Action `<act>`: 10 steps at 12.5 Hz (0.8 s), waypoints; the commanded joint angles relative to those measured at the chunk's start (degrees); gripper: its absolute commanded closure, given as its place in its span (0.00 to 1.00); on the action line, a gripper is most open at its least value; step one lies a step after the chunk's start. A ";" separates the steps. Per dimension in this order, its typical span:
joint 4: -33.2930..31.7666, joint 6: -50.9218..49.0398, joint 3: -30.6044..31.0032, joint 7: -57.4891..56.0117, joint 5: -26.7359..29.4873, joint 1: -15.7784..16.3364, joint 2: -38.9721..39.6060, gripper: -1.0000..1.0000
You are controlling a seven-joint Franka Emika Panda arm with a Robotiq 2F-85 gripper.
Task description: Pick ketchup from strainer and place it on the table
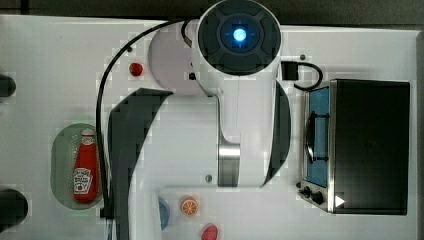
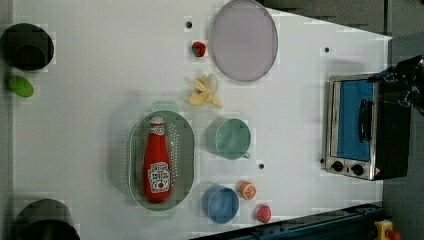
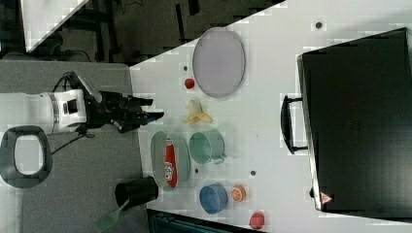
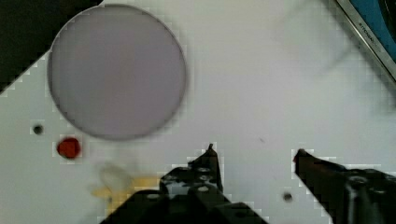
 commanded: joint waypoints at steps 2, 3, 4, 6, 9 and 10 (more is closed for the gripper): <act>-6.19 -7.01 1.77 -1.23 2.83 -5.17 -13.80 0.10; -6.23 -7.00 2.56 -1.23 2.91 -4.73 -13.71 0.00; -6.23 -6.90 3.84 -1.23 2.97 -4.03 -13.54 0.00; -6.25 -6.69 7.32 -1.23 2.97 -2.40 -12.98 0.00; -6.25 -5.51 14.35 -1.23 2.97 -0.19 -11.26 0.00; -6.27 -3.64 17.04 -1.23 2.95 0.35 -10.45 0.00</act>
